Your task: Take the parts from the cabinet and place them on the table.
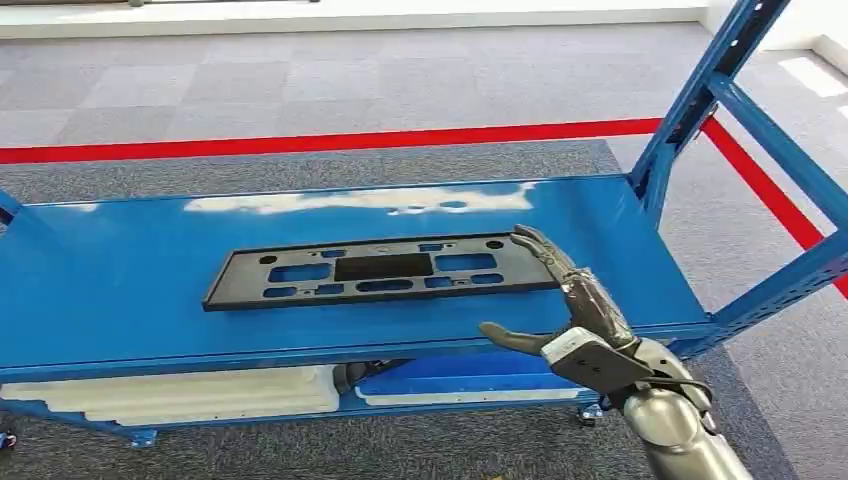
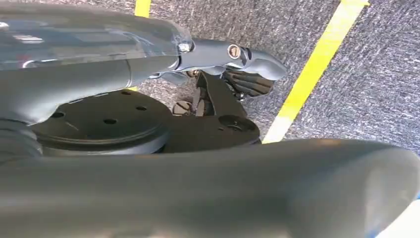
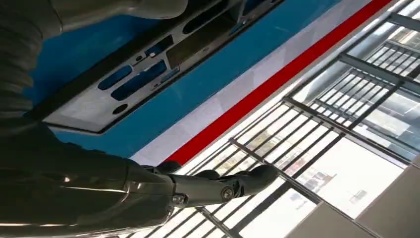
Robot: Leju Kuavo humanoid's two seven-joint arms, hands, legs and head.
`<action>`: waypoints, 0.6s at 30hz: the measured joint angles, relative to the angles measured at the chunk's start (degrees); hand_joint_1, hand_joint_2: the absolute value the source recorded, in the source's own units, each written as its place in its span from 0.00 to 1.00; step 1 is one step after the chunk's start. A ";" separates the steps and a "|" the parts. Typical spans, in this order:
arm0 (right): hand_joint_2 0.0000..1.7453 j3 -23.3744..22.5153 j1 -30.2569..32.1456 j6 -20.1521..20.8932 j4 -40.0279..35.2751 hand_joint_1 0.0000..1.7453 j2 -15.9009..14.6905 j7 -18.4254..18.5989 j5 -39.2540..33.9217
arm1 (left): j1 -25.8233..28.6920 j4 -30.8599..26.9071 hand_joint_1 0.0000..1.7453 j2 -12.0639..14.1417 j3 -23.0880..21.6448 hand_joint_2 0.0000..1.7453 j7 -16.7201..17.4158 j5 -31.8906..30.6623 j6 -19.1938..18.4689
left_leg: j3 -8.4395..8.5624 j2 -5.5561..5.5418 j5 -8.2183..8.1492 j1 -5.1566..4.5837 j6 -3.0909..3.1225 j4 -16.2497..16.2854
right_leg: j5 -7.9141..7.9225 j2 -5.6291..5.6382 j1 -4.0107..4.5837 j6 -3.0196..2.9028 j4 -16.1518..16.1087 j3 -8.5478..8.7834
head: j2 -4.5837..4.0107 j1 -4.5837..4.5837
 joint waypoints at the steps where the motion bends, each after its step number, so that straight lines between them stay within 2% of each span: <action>1: 1.00 0.00 0.00 0.00 0.00 0.00 0.00 0.02 0.00 | 0.00 0.00 0.00 0.00 0.00 0.00 0.00 0.00 0.00 | 0.00 0.00 0.00 0.00 0.00 0.00 | 0.00 0.00 0.00 0.00 0.00 0.00 | 0.00 0.00; 18: 1.00 0.00 0.00 0.00 0.00 0.00 0.00 0.00 0.00 | 0.00 0.00 0.00 0.00 0.00 0.00 0.00 0.00 0.00 | 0.00 0.00 0.00 0.00 0.00 0.00 | 0.00 0.00 0.00 0.00 0.00 0.00 | 0.00 0.00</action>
